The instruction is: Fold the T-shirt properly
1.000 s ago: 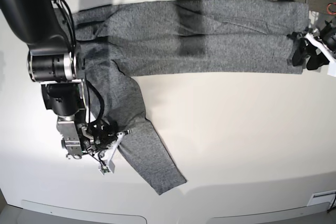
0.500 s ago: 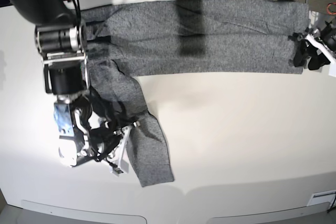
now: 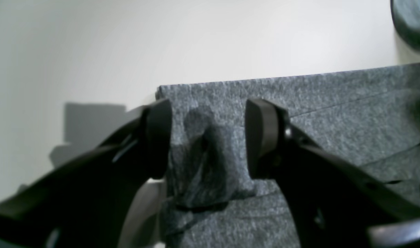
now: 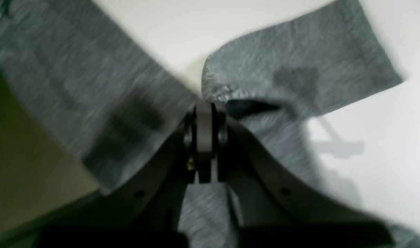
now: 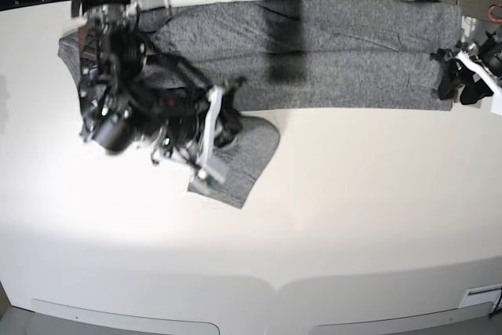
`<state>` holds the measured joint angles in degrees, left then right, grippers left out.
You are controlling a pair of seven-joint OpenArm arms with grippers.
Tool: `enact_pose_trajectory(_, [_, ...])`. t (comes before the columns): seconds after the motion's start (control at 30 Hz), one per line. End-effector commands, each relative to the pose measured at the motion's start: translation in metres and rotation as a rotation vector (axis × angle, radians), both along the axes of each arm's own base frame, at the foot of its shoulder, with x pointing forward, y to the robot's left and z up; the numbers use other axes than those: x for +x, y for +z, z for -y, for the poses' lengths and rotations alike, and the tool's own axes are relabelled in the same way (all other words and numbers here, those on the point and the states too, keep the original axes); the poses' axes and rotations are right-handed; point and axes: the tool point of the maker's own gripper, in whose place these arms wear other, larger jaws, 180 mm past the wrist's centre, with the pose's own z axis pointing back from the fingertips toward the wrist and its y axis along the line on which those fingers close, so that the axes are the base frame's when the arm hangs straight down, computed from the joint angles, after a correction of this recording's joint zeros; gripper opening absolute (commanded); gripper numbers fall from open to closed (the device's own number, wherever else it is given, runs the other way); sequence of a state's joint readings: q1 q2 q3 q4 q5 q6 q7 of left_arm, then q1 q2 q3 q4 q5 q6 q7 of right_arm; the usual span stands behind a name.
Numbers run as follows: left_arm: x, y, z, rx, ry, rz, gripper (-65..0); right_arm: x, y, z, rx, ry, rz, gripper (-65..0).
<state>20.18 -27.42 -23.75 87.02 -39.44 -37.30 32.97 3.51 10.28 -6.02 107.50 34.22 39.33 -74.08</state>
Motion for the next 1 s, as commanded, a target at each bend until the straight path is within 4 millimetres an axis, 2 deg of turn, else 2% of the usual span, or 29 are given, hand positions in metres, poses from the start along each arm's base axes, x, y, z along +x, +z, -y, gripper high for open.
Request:
enact_pose_trajectory(0.0, [0.008,0.014,-0.004,0.001,0.001,0.050,-31.9,0.001,0.017,-0.010,0.050,0.011,0.054,-65.0])
enact_pose_trajectory(0.1, [0.008,0.014,-0.004,0.001,0.001,0.050,-31.9,-0.023,0.025,-0.023,0.103,0.037,0.054,-65.0])
enact_pose_trajectory(0.27, [0.008,0.014,-0.004,0.001,0.001,0.049,-31.9,-0.054,0.033,-0.030,0.132,0.062,0.059,-65.0])
enact_pose_trajectory(0.43, [0.008,0.014,-0.004,-0.001,0.002,0.050,-31.9,-0.080,0.032,-0.041,0.148,0.099,0.029,-65.0])
enact_pose_trajectory(0.7, [0.006,0.009,0.005,-0.032,0.014,0.049,-31.9,-0.098,0.030,-0.070,0.161,0.187,0.036,-65.0])
enact_pose_trajectory(0.97, [0.006,0.009,0.005,-0.034,0.015,0.048,-31.9,-0.117,0.009,-0.090,0.141,0.253,-0.028,-65.0])
